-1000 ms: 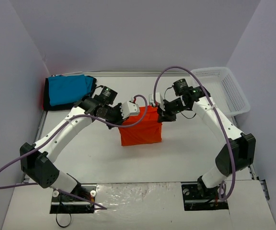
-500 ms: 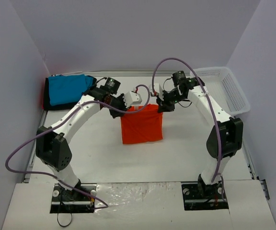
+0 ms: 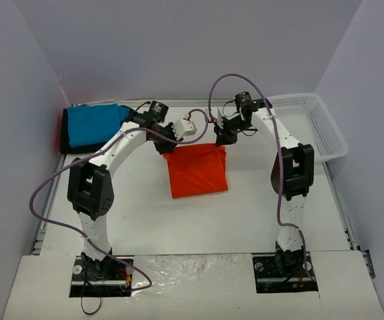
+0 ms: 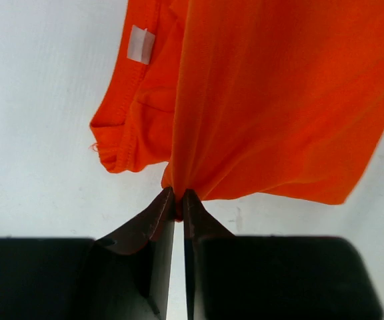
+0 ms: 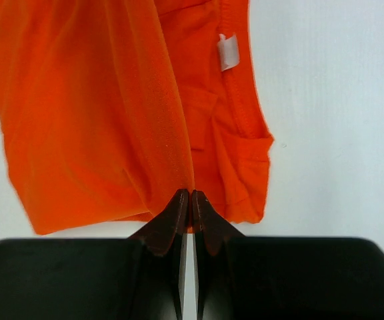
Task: Fold and stack the t-shirts
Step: Fold the long partially folded tshirt into a neat square, then put the neatly folded tshirt into the corner of the board with the left arm
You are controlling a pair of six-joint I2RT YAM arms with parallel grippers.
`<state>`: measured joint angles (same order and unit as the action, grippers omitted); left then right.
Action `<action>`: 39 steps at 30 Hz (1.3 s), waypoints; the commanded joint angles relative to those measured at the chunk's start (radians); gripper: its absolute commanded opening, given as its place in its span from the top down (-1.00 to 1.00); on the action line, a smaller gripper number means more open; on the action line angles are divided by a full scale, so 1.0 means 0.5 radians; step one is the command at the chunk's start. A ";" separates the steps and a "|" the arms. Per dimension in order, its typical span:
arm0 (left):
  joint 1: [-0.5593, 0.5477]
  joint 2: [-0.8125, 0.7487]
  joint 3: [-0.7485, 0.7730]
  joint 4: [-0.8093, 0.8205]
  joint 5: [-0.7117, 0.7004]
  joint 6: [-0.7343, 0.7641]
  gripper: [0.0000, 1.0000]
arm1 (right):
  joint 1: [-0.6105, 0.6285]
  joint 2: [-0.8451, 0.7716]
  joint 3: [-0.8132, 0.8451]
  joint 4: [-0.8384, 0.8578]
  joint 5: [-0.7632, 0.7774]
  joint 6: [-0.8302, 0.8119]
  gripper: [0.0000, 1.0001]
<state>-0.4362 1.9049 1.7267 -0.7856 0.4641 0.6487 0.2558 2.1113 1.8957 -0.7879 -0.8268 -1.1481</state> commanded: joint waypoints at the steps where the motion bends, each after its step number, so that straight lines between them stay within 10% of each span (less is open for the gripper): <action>1: 0.059 0.046 0.081 0.083 -0.213 -0.024 0.83 | -0.054 0.207 0.303 0.005 0.046 0.028 1.00; 4: 0.066 0.215 0.111 0.307 -0.419 -0.015 0.48 | -0.070 0.569 0.741 0.005 0.089 0.121 1.00; 10: 0.096 0.556 0.498 0.111 -0.501 -0.055 0.10 | -0.082 0.975 1.188 0.054 0.224 0.311 0.34; 23: 0.087 -0.584 -0.348 0.497 -0.775 -0.499 0.22 | 0.101 -0.096 -0.119 0.922 0.668 0.826 -0.11; 27: 0.102 -0.907 -0.618 0.537 -0.714 -0.634 -0.59 | 0.304 -0.234 -0.217 0.960 1.321 1.069 -0.24; 39: 0.476 -1.340 -1.112 0.681 -0.085 -1.113 -0.89 | 0.979 -0.694 -1.119 1.091 1.972 1.038 -0.22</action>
<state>-0.2600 1.3151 1.1725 -0.5117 0.3325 0.2039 0.7113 1.8343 1.3563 -0.2657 0.0265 -0.6502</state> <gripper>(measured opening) 0.946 0.607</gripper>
